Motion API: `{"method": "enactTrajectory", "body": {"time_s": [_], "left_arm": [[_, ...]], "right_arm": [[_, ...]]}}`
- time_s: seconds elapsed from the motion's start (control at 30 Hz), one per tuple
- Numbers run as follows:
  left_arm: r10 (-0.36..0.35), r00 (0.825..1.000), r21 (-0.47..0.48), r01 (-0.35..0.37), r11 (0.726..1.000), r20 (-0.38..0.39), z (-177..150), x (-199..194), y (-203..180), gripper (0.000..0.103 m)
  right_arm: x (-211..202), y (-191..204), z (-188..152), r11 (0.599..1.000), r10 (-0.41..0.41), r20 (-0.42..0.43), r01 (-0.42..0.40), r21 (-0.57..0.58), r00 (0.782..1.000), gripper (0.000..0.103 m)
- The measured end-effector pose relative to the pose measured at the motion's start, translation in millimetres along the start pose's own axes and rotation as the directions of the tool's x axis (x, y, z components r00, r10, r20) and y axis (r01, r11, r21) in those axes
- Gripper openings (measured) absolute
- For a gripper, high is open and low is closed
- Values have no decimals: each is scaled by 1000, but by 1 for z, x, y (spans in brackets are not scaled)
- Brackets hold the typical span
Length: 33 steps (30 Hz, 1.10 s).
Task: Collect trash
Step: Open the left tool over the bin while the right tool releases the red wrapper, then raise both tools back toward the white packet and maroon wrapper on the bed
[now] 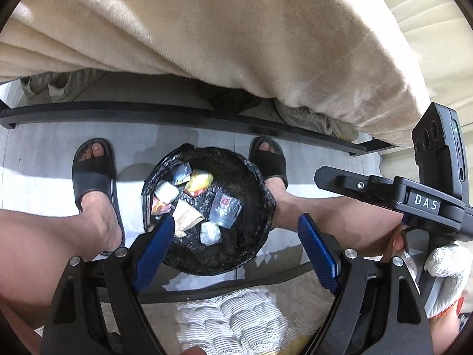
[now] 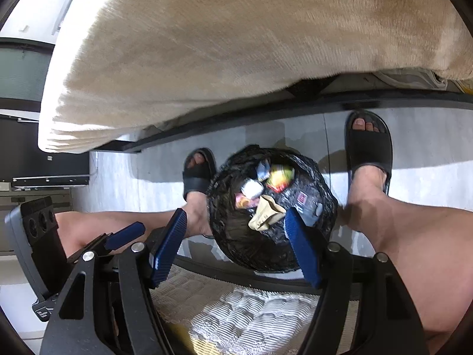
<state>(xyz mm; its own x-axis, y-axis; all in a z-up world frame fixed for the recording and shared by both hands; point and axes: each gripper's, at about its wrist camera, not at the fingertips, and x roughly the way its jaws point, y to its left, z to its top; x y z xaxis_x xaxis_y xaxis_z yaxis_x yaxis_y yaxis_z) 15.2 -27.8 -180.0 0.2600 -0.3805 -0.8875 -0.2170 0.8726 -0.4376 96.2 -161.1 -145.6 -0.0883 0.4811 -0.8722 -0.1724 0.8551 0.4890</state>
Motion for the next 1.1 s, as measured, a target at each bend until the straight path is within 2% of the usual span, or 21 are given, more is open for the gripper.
{"method": "enactTrajectory", "body": {"time_s": [0.23, 0.4, 0.47, 0.6, 0.7, 0.83, 0.9, 1.1], "left_arm": [[-29, 993, 29, 26, 999, 115, 6, -24, -4, 83], [-69, 973, 80, 52, 995, 222, 11, -51, -10, 83], [-60, 961, 113, 31, 993, 271, 14, -63, -15, 83], [-48, 926, 169, -18, 985, 375, 19, -87, -22, 83], [-59, 898, 202, -33, 979, 435, 26, -104, -23, 83], [-90, 865, 228, -29, 973, 494, 35, -120, -25, 83], [-101, 850, 239, -30, 971, 516, 43, -127, -27, 83], [-112, 805, 286, -74, 955, 582, 70, -149, -38, 83]], "right_arm": [[-24, 11, 1, 997, 62, 105, -56, -58, 993, 69], [-52, 28, 1, 985, 98, 219, -63, -163, 971, 69], [-64, 34, 0, 977, 116, 265, -63, -203, 957, 69], [-87, 39, -2, 959, 173, 342, -79, -273, 924, 69], [-107, 43, -4, 942, 213, 401, -77, -327, 891, 69], [-133, 51, -4, 917, 247, 492, -37, -398, 835, 69], [-141, 55, 0, 910, 255, 523, -18, -415, 813, 69], [-157, 63, 26, 909, 258, 572, 6, -417, 779, 69]]}}
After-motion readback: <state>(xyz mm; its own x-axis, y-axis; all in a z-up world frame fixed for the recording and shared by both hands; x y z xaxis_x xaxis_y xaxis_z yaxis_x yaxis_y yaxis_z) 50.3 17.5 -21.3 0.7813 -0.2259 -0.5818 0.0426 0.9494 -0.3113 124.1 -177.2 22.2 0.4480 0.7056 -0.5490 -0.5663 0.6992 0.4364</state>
